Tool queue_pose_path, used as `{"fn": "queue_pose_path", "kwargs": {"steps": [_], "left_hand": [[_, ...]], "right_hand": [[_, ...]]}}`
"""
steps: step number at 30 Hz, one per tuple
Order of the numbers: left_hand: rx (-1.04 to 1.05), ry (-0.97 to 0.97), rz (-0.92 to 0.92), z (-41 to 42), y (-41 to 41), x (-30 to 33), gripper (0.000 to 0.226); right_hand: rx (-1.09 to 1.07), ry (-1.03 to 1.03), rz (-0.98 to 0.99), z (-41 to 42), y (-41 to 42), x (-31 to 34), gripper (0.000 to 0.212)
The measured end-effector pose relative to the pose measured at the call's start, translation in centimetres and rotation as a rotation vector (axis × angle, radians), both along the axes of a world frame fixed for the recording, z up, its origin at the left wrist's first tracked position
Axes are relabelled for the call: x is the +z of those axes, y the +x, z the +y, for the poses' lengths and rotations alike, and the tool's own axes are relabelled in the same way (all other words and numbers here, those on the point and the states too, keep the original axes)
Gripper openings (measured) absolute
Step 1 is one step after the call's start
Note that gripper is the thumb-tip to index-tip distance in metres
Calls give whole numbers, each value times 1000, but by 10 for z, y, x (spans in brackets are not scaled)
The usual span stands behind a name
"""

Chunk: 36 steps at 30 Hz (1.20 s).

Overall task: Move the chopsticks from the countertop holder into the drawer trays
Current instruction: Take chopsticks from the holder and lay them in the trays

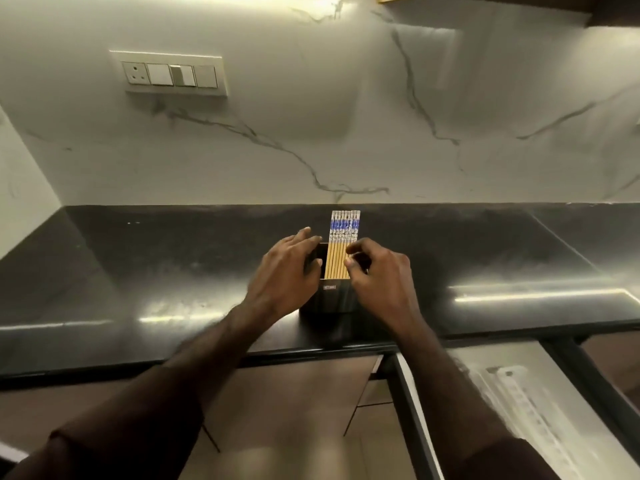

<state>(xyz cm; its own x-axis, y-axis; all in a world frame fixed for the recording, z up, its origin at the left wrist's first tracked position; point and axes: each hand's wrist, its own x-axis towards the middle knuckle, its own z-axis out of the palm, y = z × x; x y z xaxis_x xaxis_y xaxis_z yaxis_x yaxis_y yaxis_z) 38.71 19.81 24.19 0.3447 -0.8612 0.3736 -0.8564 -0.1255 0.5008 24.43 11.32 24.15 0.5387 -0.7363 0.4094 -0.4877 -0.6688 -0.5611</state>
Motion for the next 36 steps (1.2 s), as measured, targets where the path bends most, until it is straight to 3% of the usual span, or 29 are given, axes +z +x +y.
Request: {"fn": "queue_pose_path", "kwargs": {"steps": [11, 18, 29, 36], "left_hand": [[-34, 16, 43, -91, 50, -20, 44], [-59, 78, 158, -164, 81, -26, 49], [-142, 91, 281, -214, 103, -55, 46], [-190, -4, 492, -221, 113, -75, 38]], "right_hand": [[-66, 92, 37, -74, 59, -26, 23], [-62, 194, 112, -129, 85, -38, 35], [-131, 306, 114, -144, 104, -67, 41], [-194, 348, 52, -138, 107, -78, 32]]}}
